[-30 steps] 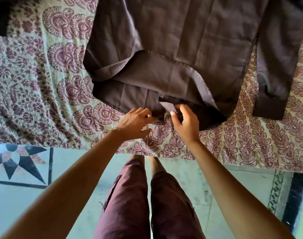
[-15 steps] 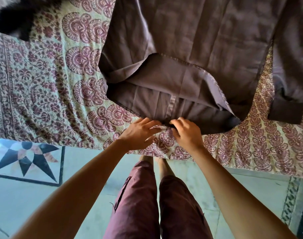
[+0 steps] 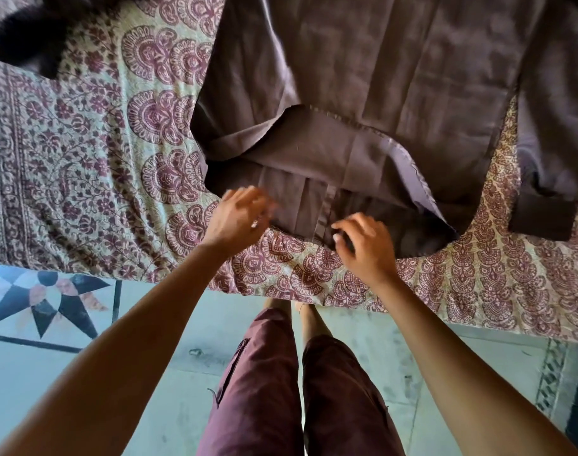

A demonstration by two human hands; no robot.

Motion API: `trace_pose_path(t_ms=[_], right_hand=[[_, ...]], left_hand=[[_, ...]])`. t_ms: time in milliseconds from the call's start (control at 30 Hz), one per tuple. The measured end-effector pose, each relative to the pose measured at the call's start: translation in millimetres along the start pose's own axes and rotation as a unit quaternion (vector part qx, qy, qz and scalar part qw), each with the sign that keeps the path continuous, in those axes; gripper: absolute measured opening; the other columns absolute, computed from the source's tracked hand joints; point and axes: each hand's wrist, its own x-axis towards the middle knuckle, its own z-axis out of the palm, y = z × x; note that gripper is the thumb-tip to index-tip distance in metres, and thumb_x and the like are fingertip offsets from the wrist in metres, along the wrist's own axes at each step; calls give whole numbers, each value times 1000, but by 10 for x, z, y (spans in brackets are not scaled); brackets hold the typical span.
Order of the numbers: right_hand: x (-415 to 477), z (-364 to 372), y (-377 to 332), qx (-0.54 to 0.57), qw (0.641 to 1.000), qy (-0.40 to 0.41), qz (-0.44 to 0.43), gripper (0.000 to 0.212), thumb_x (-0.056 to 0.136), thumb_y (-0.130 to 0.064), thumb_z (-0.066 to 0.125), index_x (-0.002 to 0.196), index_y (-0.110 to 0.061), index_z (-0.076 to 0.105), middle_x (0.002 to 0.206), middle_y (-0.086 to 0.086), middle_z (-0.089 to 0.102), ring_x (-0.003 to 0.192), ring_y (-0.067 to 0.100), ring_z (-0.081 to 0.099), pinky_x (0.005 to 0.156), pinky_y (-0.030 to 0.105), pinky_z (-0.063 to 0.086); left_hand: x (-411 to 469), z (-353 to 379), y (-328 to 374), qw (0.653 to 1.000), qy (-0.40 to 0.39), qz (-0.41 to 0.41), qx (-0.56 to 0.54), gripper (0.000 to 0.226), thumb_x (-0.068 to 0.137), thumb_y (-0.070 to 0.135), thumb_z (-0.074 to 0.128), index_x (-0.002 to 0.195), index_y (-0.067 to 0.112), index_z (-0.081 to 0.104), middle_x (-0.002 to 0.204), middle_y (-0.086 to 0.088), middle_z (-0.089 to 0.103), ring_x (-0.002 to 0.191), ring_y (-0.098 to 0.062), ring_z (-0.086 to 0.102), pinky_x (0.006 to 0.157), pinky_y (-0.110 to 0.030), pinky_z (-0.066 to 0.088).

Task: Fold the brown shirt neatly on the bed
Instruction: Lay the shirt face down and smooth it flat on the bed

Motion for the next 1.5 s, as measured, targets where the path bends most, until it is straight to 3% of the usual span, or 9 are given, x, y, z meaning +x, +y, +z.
trace_pose_path(t_ms=[133,267,367,567,700,1000,1233,1367,1500], right_hand=[[184,-212,132,-111,980,121,112,41,76,-23,58,116,-15,56,123,13,52,107,34,49,86,40,35],[335,-384,366,-199,948,99,230,68,74,-28,59,136,-11,36,144,23,32,130,40,32,106,49,21],[392,-443,478,-174,935,106,289,67,80,-30,57,137,-7,33,130,24,48,116,41,45,96,50,31],[233,-353,477,-39,975,166,142,30,76,-4,50,106,-3,53,95,20,56,82,39,54,70,43,38],[-253,-292,536,-108,992,54,29,18,69,-7,45,85,-15,47,83,11,50,72,31,48,64,39,33],[-647,-277,678,-94,983,66,145,18,79,-22,46,88,-9,56,94,16,54,82,35,50,73,42,36],[-292,-416,629,60,749,256,609,45,94,-33,47,128,-5,41,129,20,47,115,38,46,91,43,36],[-218,-379,747,154,728,265,614,37,97,-29,44,117,2,48,117,22,58,102,37,57,69,32,36],[-224,-392,751,178,687,313,631,33,98,-24,43,118,1,49,117,20,60,103,32,58,67,27,35]], left_hand=[[242,-233,-239,956,132,-260,-37,34,73,19,60,106,14,55,113,-14,49,102,-31,47,85,-41,39],[402,-279,-415,942,97,-320,28,45,72,15,60,115,18,48,126,-16,41,115,-34,41,94,-44,35],[491,-307,-559,920,124,-365,71,41,77,16,57,117,19,48,130,-14,43,119,-32,40,96,-43,35],[381,-399,-744,927,106,-355,56,17,77,12,51,92,18,57,105,-10,59,102,-30,51,91,-44,34],[-1,-301,-882,907,122,-404,7,13,83,8,57,89,20,60,106,-8,60,95,-31,55,84,-43,43],[112,-284,-878,829,183,-521,-83,35,76,11,42,96,15,71,110,-11,65,99,-31,60,78,-35,46],[284,-296,-813,806,194,-541,-140,33,76,14,52,107,9,60,110,-16,64,105,-30,58,91,-38,46],[297,-309,-879,752,204,-566,-269,4,76,12,67,78,9,67,83,-8,66,79,-21,60,78,-37,55],[260,-333,-972,739,198,-570,-300,25,75,18,71,59,20,52,73,-9,61,58,-16,54,55,-21,49]])
